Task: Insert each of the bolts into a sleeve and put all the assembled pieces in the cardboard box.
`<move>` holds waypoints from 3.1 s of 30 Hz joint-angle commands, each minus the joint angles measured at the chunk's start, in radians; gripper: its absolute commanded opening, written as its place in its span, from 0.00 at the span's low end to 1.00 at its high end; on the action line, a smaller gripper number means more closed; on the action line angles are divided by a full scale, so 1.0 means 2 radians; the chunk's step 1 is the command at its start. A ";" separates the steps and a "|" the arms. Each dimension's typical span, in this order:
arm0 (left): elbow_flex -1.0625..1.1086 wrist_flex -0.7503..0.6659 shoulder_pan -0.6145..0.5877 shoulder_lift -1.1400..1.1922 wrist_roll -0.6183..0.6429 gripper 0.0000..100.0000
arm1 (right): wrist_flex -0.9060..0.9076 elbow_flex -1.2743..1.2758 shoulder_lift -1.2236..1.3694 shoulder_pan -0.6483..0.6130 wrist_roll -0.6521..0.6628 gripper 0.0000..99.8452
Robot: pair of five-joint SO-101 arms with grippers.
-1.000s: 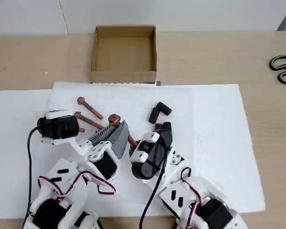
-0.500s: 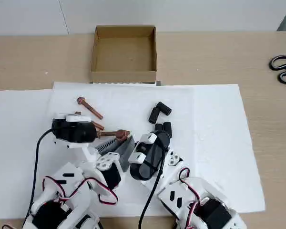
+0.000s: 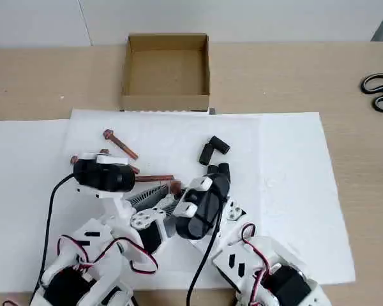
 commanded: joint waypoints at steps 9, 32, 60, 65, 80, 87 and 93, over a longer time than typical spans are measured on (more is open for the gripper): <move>-0.028 0.002 -0.005 -0.002 -0.014 0.29 | -0.013 0.003 -0.005 -0.002 0.002 0.00; 0.023 -0.002 -0.256 -0.003 -0.219 0.01 | -0.011 0.005 -0.001 0.055 -0.044 0.00; 0.217 -0.091 -0.281 -0.003 -0.226 0.01 | -0.120 -0.175 0.345 0.155 -0.101 0.00; 0.217 -0.091 -0.282 -0.003 -0.225 0.01 | -0.169 -0.270 0.480 0.161 -0.101 0.00; 0.218 -0.088 -0.285 -0.003 -0.223 0.01 | -0.214 -0.648 0.843 0.219 -0.100 0.00; 0.218 -0.087 -0.285 -0.003 -0.223 0.01 | -0.260 -0.779 0.989 0.219 -0.099 0.00; 0.218 -0.087 -0.285 -0.003 -0.223 0.01 | -0.275 -0.886 1.110 0.217 -0.061 0.00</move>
